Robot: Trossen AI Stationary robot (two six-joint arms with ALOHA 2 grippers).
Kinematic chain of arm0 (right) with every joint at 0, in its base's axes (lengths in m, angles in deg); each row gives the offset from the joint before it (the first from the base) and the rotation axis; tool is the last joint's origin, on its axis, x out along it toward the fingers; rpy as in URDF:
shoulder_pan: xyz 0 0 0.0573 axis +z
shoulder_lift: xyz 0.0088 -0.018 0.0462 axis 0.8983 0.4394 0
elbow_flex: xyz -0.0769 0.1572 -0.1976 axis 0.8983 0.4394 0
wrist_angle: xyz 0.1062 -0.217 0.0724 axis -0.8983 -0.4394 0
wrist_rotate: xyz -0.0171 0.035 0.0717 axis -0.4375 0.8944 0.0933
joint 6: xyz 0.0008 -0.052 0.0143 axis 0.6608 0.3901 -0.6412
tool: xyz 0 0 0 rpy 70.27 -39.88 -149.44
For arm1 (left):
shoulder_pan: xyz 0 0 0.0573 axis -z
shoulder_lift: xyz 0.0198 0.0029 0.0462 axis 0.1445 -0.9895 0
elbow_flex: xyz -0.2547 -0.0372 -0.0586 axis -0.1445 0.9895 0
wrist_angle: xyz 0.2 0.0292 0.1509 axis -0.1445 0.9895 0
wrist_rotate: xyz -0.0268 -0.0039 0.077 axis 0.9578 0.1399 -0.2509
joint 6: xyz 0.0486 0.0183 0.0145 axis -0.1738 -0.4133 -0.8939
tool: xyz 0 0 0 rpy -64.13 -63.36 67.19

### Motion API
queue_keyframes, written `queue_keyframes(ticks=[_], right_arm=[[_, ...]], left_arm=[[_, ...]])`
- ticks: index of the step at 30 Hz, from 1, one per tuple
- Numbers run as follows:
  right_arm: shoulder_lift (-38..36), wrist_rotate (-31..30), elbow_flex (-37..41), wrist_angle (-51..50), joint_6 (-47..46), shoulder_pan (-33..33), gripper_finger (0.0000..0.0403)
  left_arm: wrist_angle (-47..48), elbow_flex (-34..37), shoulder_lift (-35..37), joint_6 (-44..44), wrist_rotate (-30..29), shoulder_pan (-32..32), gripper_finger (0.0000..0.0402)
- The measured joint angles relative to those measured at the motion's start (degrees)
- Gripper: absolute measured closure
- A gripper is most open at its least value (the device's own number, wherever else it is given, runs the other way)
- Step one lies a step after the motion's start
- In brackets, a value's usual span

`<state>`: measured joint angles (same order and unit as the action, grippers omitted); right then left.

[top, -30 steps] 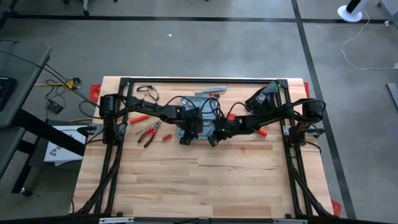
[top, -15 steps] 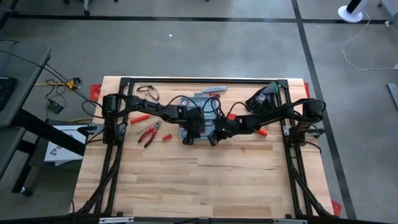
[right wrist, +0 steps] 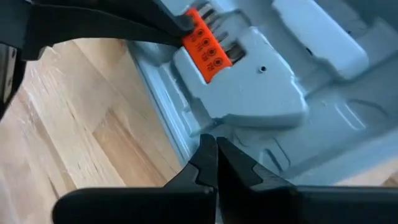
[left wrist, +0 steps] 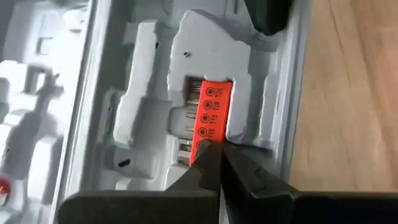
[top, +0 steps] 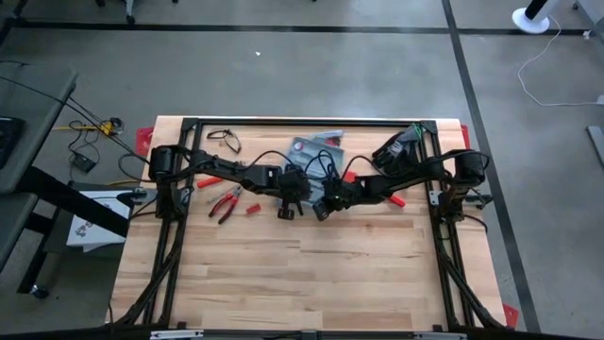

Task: Prefit tool cases
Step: Remove the orange terminal block from the gray prefit tool case

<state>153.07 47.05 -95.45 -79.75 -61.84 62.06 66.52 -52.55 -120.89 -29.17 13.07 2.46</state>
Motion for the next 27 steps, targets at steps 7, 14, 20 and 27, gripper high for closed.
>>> queue_keyframes(ticks=[7,14,20,27], right_arm=[[0.1,2.0,0.1,-0.1,0.0,0.1,0.0403],[0.1,2.4,0.1,-0.2,-1.1,2.7,0.0403],[0.0,1.9,0.2,0.4,-3.5,4.6,0.0403],[-2.3,-0.3,0.5,1.8,-3.3,5.1,0.0403]], left_arm=[[0.0,-0.1,-0.1,-4.9,6.3,-0.8,0.0372],[-0.3,-0.2,-0.1,-4.6,14.3,-2.9,0.0285],[0.4,-0.3,-0.1,-3.7,14.0,-3.1,0.0212],[11.2,-0.3,5.0,8.7,14.9,-4.0,0.0192]])
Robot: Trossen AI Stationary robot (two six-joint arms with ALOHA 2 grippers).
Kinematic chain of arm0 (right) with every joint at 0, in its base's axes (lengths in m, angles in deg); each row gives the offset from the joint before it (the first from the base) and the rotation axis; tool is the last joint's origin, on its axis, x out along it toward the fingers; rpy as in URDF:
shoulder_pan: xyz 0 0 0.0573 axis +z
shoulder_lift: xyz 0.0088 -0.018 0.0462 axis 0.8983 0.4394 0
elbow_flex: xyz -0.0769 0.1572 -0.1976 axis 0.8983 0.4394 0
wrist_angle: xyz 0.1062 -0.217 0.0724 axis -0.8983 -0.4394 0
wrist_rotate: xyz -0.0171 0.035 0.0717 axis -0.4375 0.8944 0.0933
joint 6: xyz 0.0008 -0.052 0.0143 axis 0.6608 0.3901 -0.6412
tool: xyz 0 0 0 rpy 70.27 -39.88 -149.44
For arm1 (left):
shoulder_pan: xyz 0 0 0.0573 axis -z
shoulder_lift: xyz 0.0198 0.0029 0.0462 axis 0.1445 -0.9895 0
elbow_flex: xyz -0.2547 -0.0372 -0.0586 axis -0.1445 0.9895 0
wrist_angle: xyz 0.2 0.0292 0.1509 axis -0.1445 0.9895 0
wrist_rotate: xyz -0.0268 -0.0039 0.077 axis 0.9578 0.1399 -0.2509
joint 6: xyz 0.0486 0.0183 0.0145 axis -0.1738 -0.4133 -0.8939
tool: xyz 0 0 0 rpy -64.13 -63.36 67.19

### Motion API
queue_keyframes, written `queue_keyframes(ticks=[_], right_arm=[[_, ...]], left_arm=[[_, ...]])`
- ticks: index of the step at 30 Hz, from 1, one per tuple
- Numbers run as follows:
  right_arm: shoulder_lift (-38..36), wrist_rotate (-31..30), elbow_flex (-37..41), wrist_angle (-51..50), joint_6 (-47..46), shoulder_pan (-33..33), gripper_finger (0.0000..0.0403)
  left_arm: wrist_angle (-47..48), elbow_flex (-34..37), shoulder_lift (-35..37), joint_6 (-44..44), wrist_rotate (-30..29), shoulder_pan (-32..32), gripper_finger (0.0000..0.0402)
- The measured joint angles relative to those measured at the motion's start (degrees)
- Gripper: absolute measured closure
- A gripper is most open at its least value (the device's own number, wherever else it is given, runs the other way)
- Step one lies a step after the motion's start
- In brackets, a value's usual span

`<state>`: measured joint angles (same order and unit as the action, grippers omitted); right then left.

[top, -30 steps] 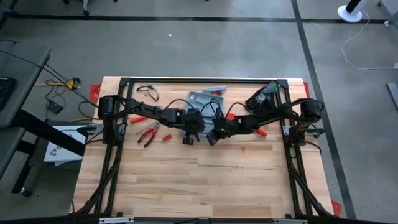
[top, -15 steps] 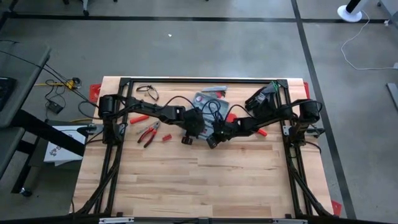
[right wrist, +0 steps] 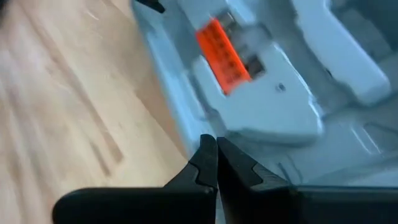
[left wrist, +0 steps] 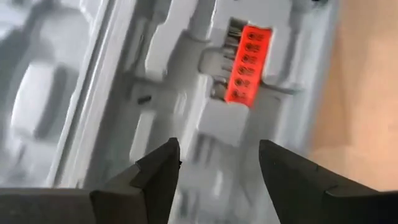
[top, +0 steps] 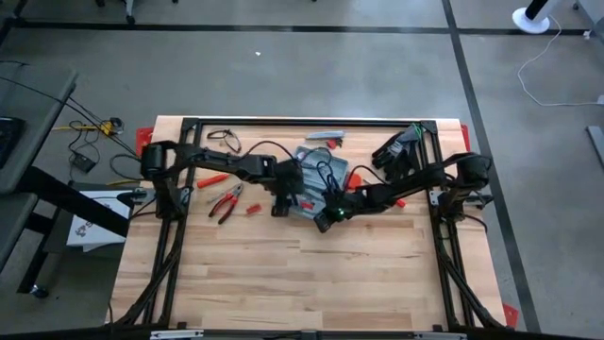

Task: Prefit tool cases
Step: Remove the orange terminal block from the gray prefit tool case

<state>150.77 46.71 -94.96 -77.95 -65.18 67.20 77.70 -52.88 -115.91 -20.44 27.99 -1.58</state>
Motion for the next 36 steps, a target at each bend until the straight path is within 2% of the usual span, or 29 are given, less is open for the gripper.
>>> queue_keyframes(ticks=[3,6,13,17,24,27,36], right_arm=[[-0.5,-0.5,-0.2,0.7,2.6,-0.1,0.0403],[-0.5,-0.7,-1.2,1.0,6.9,-0.1,0.0403],[-0.5,-6.2,-3.7,-1.1,17.0,-1.5,0.0397],[-0.5,-5.7,-4.2,-1.5,20.9,-3.2,0.0370],[-0.5,-2.3,-4.1,-1.6,32.5,-3.5,0.0292],[-0.3,-2.3,-4.1,-1.6,34.8,-3.5,0.0269],[1.8,-2.0,-4.1,0.1,36.3,-3.6,0.0253]], left_arm=[[3.3,0.1,3.8,2.1,-0.3,0.0,0.0198],[2.4,2.6,6.0,3.0,-0.7,0.0,0.0204],[-5.3,9.1,3.6,5.1,-0.7,0.5,0.0215],[-8.8,9.6,2.4,7.4,-0.3,0.9,0.0216],[-14.6,9.7,1.7,10.6,1.2,1.9,0.0216],[-15.5,9.7,1.4,11.5,2.0,2.1,0.0216],[-18.9,9.5,-1.3,12.4,3.2,2.1,0.0216]])
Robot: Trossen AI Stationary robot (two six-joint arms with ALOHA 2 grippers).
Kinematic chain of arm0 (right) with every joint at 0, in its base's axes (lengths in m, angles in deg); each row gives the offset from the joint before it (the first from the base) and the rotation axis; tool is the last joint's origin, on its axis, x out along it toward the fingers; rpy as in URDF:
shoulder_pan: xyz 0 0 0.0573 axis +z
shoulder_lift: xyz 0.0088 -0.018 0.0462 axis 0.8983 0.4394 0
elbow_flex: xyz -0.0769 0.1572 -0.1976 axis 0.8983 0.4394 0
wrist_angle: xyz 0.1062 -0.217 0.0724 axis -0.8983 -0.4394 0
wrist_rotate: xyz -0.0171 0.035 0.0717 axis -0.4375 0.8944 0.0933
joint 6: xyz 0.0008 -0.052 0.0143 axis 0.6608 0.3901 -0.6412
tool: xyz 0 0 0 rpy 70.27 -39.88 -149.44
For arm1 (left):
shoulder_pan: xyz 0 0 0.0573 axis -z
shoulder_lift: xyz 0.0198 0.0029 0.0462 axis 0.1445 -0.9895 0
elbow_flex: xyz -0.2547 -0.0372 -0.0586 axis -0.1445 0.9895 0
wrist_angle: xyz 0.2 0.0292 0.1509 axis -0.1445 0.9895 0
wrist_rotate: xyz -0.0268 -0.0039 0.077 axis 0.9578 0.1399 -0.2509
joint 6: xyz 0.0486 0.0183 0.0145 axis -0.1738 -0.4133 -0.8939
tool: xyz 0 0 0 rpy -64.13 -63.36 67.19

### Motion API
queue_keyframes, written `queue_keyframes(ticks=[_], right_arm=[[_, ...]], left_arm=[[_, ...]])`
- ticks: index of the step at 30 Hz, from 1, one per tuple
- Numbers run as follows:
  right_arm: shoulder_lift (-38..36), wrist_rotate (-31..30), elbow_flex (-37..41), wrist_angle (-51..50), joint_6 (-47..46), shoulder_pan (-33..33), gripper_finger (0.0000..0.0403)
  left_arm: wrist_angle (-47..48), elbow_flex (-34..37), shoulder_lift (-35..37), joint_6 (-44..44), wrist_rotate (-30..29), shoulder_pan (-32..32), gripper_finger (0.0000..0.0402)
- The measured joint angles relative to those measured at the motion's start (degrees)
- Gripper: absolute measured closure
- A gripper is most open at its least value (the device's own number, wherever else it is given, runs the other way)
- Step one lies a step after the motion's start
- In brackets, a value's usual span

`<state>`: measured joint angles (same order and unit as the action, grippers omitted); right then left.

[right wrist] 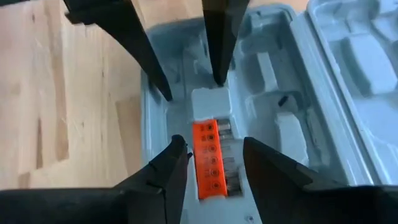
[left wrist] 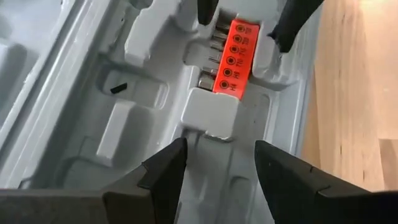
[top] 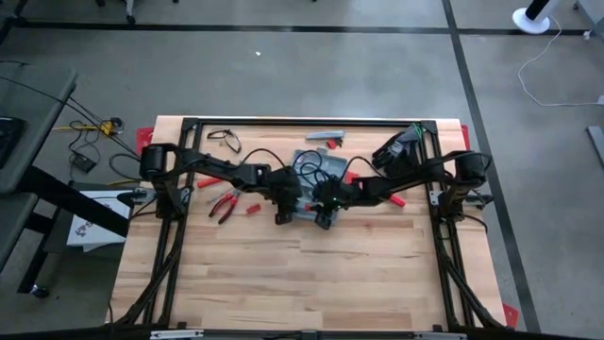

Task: Prefit tool cases
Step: Remove the orange terminal block from the gray prefit tool case

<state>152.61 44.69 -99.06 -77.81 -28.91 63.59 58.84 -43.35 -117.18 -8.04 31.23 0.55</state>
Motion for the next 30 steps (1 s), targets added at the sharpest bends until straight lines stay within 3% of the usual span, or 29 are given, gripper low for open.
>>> queue_keyframes(ticks=[22,30], right_arm=[[3.2,0.7,-0.2,-4.7,3.0,-0.3,0.0253],[3.1,-2.2,-0.5,-3.7,4.6,-1.1,0.0253]], left_arm=[[-5.1,0.1,-1.4,3.3,2.0,0.6,0.0216],[-4.3,0.1,-1.3,2.9,2.0,0.6,0.0216]])
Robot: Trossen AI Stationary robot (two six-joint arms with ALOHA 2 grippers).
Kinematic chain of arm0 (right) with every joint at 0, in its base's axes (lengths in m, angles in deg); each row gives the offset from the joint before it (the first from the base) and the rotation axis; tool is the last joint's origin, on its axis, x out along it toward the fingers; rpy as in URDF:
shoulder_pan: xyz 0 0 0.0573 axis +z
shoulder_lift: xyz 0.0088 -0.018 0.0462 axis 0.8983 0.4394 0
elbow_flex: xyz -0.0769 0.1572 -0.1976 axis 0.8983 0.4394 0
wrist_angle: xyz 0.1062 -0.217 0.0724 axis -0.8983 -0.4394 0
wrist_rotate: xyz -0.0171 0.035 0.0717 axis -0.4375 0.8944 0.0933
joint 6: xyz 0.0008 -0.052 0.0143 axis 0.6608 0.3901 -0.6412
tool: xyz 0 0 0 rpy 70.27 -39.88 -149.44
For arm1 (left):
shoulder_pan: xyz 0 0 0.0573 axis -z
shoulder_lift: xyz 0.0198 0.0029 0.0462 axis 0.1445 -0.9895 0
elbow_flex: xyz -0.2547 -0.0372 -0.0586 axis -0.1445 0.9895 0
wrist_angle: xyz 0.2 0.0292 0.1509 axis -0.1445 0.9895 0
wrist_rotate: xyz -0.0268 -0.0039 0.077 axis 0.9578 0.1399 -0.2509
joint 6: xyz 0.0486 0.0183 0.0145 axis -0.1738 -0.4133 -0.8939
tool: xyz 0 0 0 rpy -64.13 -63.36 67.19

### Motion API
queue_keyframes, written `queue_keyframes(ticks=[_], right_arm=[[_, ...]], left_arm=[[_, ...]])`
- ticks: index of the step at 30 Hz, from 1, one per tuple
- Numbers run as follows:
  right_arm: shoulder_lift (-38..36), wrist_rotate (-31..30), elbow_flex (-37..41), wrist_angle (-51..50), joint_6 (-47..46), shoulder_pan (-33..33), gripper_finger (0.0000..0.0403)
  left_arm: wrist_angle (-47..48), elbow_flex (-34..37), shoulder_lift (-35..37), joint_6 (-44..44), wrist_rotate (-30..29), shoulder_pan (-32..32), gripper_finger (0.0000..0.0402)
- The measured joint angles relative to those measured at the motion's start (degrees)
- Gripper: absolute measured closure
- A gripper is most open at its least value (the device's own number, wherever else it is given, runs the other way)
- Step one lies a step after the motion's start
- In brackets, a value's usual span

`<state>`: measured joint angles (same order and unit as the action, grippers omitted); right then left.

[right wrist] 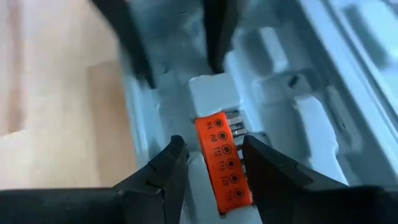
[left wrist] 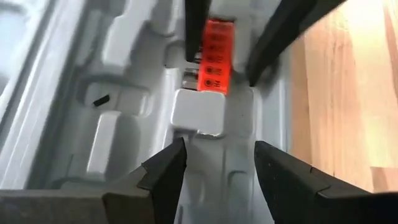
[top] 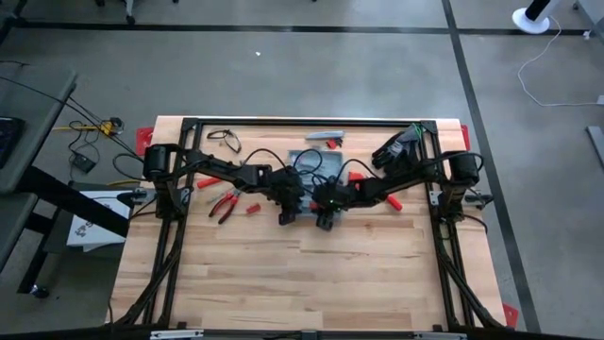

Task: Prefit tool cases
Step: Remove the orange terminal block from the gray prefit tool case

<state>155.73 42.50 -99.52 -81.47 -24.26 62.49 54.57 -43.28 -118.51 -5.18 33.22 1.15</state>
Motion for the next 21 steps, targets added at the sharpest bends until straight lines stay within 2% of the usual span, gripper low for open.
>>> queue_keyframes(ticks=[6,11,16,21], right_arm=[[0.2,-1.4,0.0,1.3,0.3,-1.5,0.0253],[0.1,1.0,0.0,0.1,1.4,-2.3,0.0253],[-0.8,5.0,0.1,0.9,-14.1,-2.9,0.0253],[-2.9,7.4,0.2,7.1,-18.6,-3.1,0.0253]], left_arm=[[0.1,0.0,0.0,-0.1,0.7,0.1,0.0216],[0.1,0.0,0.0,-0.2,0.9,0.1,0.0216],[1.9,0.2,2.6,0.4,1.2,-0.3,0.0216],[1.9,0.1,6.1,-1.1,0.3,-0.8,0.0216]])
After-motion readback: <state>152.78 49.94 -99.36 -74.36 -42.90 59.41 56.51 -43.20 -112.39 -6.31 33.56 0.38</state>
